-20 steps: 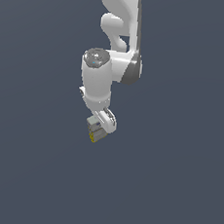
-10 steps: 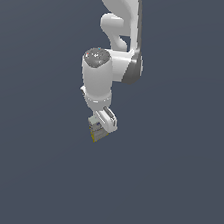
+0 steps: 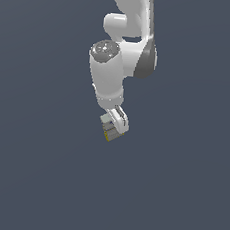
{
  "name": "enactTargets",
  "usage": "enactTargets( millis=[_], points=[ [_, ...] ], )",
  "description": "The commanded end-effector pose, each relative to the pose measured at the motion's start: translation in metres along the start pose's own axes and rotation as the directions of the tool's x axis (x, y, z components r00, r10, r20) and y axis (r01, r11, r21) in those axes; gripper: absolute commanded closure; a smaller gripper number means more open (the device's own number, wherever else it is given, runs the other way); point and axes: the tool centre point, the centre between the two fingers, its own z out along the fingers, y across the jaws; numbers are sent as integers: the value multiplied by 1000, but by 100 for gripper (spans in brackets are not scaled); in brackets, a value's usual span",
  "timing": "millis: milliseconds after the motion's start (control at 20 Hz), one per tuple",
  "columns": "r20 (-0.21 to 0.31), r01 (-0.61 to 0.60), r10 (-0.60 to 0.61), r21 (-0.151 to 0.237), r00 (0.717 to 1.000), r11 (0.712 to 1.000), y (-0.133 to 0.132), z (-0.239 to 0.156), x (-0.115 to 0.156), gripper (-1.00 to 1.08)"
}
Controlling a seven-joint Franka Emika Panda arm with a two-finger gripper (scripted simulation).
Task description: Pick up the object and move it to a goal position.
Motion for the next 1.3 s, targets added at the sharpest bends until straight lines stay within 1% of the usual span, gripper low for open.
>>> enactTargets(
  millis=[0,150,250,400,550,700,900,1250],
  points=[
    [45,-51,50,7,998,999,-7,-9,-17,108],
    [109,-124,122,13,987,992,-18,-24,-40,108],
    [155,-176,172,14,973,984,-26,-35,-55,108],
    [223,-255,246,12,943,967,-41,-54,-76,108],
    [287,-327,313,4,905,945,-56,-73,-93,108],
    [346,-395,373,-8,861,919,-71,-93,-107,108],
    [418,-478,445,-30,792,878,-92,-119,-122,108],
    [526,-602,547,-80,651,794,-128,-166,-135,108]
  ],
)
